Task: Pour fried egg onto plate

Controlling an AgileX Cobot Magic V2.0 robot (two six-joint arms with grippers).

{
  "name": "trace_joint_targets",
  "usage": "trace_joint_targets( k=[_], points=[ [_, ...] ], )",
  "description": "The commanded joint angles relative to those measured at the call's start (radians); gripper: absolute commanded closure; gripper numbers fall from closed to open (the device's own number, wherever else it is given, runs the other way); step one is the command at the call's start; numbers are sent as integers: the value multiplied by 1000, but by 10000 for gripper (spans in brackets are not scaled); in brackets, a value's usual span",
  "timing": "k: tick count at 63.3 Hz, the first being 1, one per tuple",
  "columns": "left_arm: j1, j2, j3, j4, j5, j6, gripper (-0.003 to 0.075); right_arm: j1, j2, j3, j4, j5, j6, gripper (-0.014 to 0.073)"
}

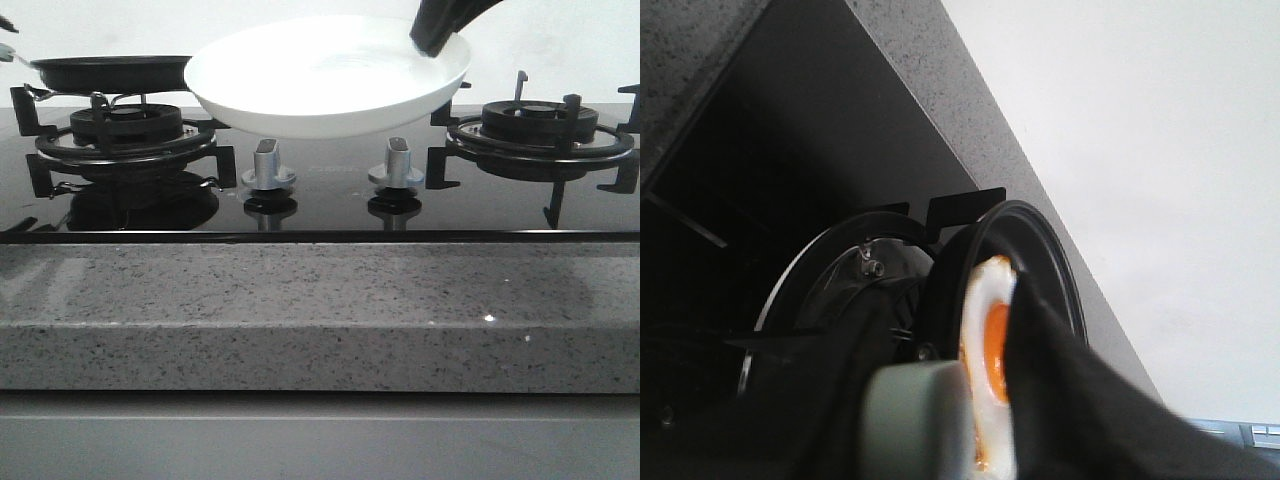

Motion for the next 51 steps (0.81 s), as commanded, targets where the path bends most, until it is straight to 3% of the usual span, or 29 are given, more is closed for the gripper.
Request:
trace_joint_targets(
  k=[1, 10, 33, 51],
  points=[
    [-5, -50, -36, -63, 13, -1, 616, -1, -44, -21, 28, -49, -9, 652],
    [-5, -50, -36, -63, 15, -1, 738, -1, -44, -21, 28, -49, -9, 652],
    [12, -61, -114, -164, 156, 8, 740, -1, -44, -21, 28, -49, -9, 652],
    [-23, -142, -219, -139, 214, 26, 740, -1, -44, -21, 28, -49, -9, 652]
  ],
)
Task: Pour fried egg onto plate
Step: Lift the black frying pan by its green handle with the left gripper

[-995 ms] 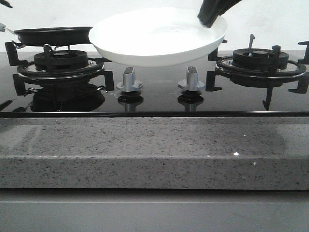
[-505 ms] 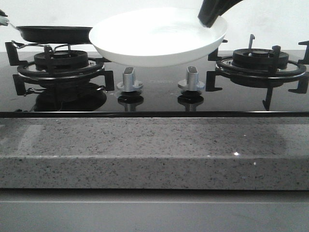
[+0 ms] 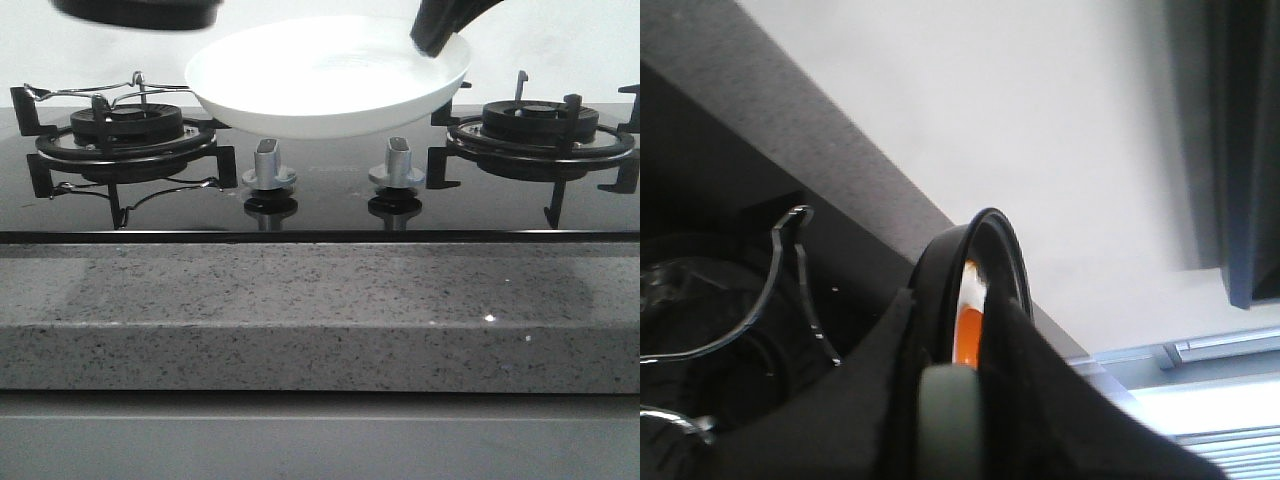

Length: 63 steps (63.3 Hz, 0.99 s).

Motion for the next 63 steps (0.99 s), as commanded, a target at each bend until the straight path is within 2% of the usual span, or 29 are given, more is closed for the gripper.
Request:
trace_joint_targets(
  k=[1, 17, 33, 40, 63],
  points=[
    [-25, -103, -54, -78, 49, 16, 740, -1, -44, -21, 28, -48, -8, 652],
    [-173, -237, -54, 99, -20, 45, 740, -1, -44, -21, 28, -48, -8, 652],
    [-379, -393, -54, 488, -292, 47, 740, -1, -44, -21, 28, -48, -8, 652],
    [-483, -434, -54, 625, -366, 47, 740, -1, -44, -21, 28, -48, -8, 652],
    [-765, -459, -54, 1034, -460, 9, 740, -1, -44, -21, 28, -48, -8, 652]
  ],
)
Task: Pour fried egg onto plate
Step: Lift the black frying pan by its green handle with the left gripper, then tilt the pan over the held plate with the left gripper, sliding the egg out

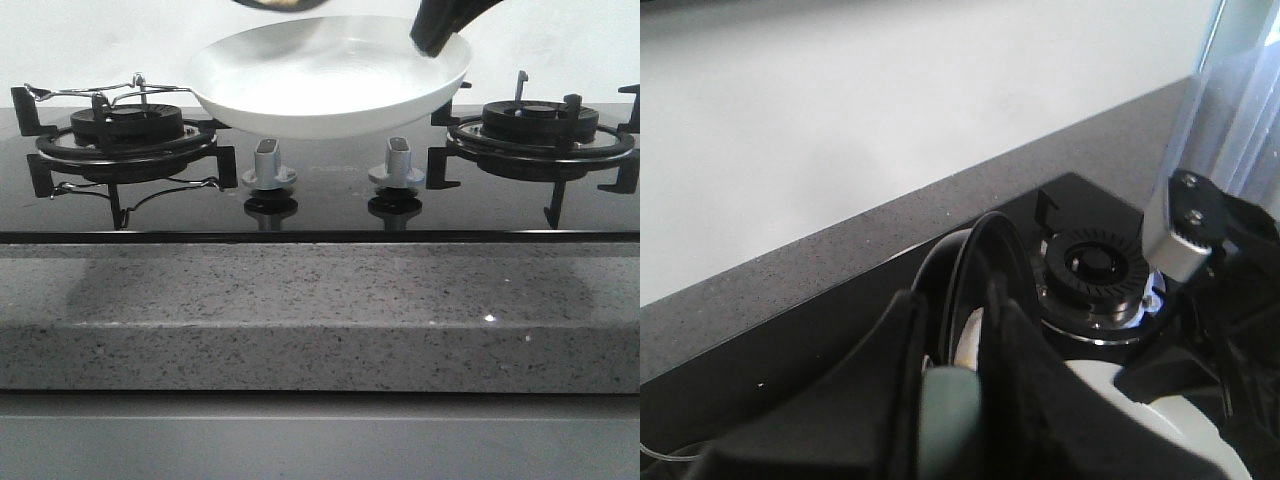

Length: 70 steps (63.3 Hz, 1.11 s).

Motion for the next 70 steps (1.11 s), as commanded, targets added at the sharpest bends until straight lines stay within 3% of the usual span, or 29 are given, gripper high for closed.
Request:
trace_joint_targets(
  k=[1, 8, 14, 70],
  points=[
    [-58, -42, -38, 99, -138, -48, 740, -1, -44, -21, 28, -48, -6, 652],
    [-102, -42, -38, 298, -141, -152, 740, -1, -44, -21, 28, -48, -6, 652],
    [-134, -43, -38, 383, -138, -187, 740, -1, -44, -21, 28, -48, -6, 652],
    [-218, -67, -51, 501, -123, -275, 740, -1, -44, -21, 28, -48, -6, 652]
  ],
)
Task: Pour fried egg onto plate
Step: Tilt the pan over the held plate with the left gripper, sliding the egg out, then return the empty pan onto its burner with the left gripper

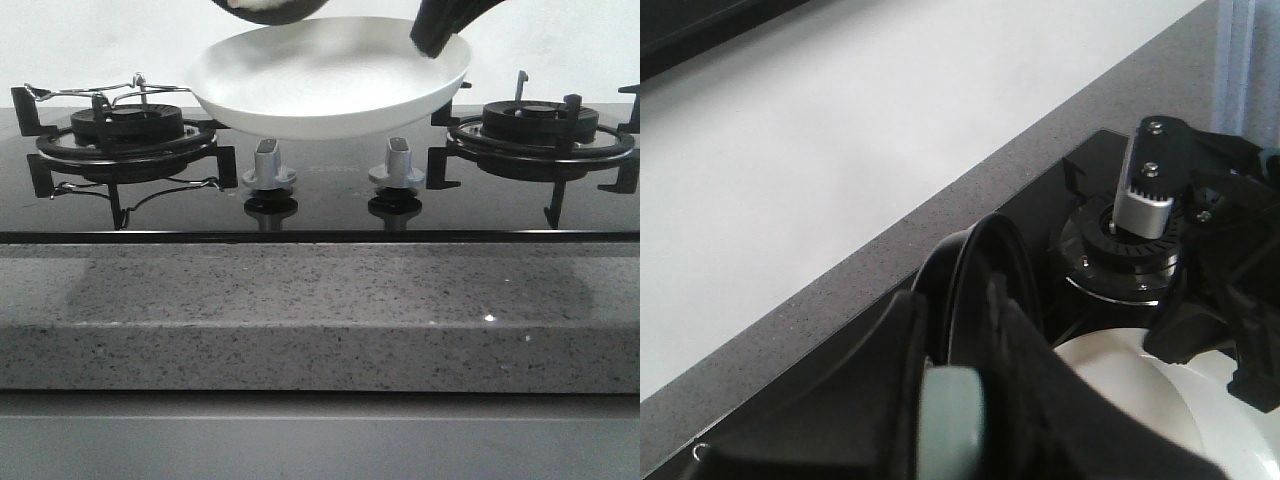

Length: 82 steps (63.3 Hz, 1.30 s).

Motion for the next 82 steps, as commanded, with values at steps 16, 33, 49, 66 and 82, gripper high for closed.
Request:
trace_joint_targets(
  k=[16, 33, 49, 66, 82],
  points=[
    [50, -42, -47, 8, -106, -158, 739, -1, -44, -21, 28, -47, -8, 652],
    [376, -25, -45, -397, -115, -240, 739, -1, -44, -21, 28, -47, -8, 652],
    [778, 104, 57, -1235, 94, 106, 739, -1, -44, -21, 28, -47, -8, 652],
    [933, 277, 147, -1466, 174, 152, 739, -1, -44, -21, 28, -47, -8, 652],
    [940, 431, 147, -1650, 281, 255, 739, -1, -44, -21, 28, -47, -8, 652]
  ],
)
